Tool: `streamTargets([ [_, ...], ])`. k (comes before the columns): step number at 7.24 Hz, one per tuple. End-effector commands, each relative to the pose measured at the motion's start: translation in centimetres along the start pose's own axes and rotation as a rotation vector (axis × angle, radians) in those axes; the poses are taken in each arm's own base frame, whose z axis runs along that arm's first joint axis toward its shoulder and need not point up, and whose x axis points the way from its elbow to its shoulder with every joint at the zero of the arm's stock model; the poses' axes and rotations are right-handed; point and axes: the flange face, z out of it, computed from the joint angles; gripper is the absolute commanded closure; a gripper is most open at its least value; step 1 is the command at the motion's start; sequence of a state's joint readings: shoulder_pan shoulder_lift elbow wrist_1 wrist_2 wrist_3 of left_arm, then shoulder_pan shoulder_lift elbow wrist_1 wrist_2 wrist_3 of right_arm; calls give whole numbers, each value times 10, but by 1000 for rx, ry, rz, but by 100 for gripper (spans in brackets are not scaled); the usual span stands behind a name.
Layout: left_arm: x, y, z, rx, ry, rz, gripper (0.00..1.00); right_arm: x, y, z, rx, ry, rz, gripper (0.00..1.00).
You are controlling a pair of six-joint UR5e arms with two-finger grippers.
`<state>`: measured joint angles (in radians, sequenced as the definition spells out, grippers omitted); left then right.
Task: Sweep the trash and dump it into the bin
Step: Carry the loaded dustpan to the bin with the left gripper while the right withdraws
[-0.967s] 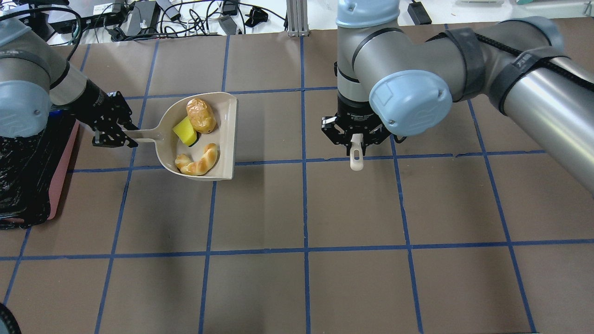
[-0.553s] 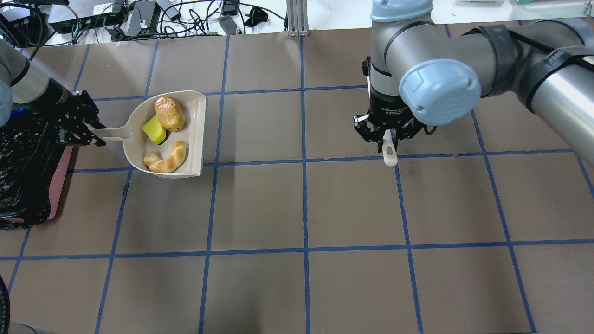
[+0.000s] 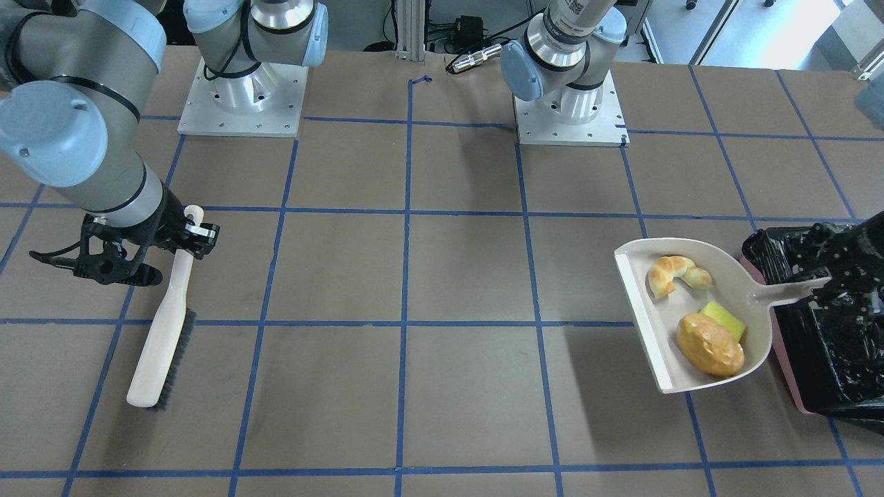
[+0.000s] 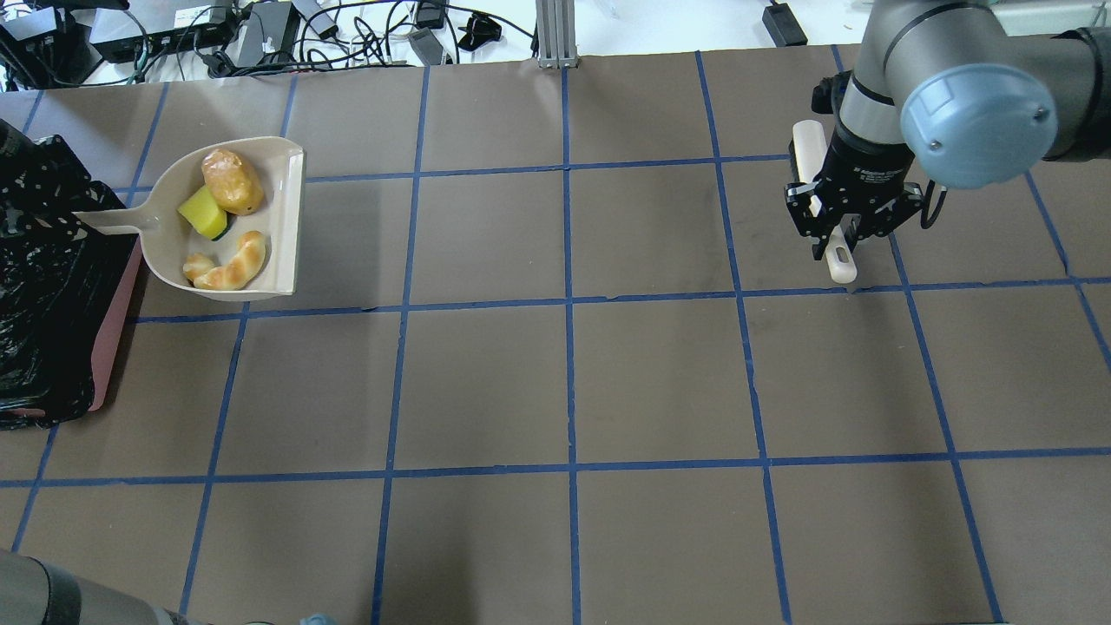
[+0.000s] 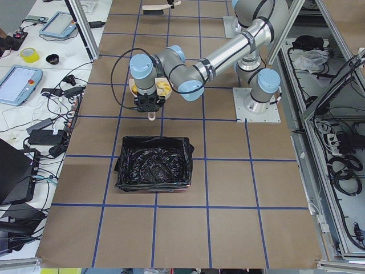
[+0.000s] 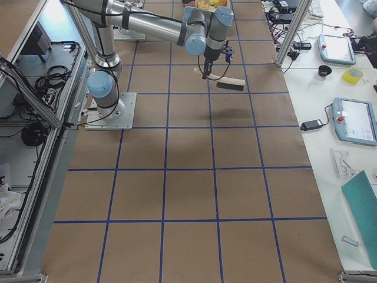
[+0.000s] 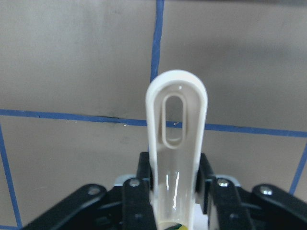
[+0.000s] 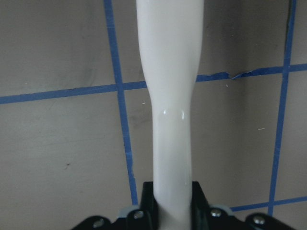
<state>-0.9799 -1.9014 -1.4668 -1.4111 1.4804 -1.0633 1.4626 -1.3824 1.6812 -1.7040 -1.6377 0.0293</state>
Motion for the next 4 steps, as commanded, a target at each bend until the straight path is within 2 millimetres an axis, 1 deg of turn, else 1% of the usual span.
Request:
streamTargets([
  [1, 7, -69, -31, -3, -11, 28, 100, 13, -13, 4, 36, 1, -62, 95],
  [2, 13, -97, -38, -4, -8, 27, 100, 21, -25, 9, 62, 17, -129, 95],
  [3, 18, -119, -42, 0, -1, 45, 100, 45, -36, 21, 50, 10, -174, 95],
  [4, 17, -149, -45, 8, 6, 41, 100, 64, -43, 29, 41, -1, -193, 95],
])
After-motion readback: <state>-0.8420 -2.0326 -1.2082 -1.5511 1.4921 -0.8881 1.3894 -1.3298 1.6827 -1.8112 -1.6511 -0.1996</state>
